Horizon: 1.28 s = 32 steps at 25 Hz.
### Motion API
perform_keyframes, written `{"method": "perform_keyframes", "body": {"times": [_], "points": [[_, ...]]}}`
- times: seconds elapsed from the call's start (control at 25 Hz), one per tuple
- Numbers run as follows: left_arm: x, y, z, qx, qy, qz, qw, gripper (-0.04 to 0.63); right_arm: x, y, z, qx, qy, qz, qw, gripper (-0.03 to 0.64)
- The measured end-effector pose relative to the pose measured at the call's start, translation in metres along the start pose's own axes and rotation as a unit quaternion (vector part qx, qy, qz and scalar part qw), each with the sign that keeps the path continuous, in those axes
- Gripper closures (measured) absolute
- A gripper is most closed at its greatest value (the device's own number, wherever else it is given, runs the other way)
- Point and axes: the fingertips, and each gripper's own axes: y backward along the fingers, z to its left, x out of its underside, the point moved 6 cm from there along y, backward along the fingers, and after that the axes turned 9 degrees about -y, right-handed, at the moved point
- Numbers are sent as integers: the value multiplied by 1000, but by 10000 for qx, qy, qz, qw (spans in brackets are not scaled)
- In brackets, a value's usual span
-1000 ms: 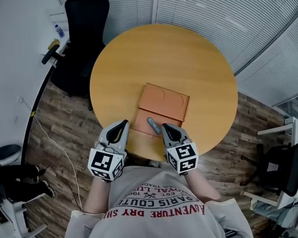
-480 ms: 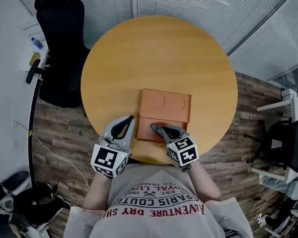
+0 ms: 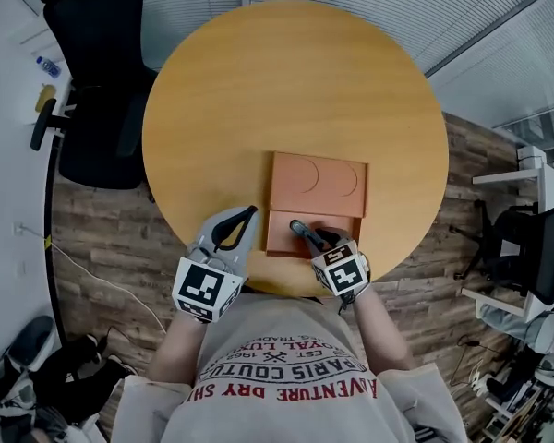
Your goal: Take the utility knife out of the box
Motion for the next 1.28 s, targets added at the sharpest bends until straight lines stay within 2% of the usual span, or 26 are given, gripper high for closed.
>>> {"method": "perform_keyframes", "body": {"times": [0.12, 0.48, 0.64, 0.76, 1.04, 1.28], "points": [[7, -1, 5, 59, 50, 75, 9999, 586, 5, -9, 1, 64, 15, 300, 9995, 461], [26, -7, 23, 165, 176, 289, 9993, 586, 4, -34, 5, 275, 178, 953, 9949, 439], [26, -8, 26, 194, 394, 230, 9988, 586, 9, -41, 4, 482, 163, 1149, 9921, 440], [27, -7, 28, 164, 490, 202, 9985, 586, 9, -42, 4, 581, 198, 1161, 9913, 445], [30, -5, 33, 93, 558, 244, 9981, 586, 10, -43, 1, 489, 144, 965, 9940, 448], [24, -2, 24, 142, 471, 191, 9986, 584, 12, -41, 2, 468, 293, 1010, 9934, 474]]}}
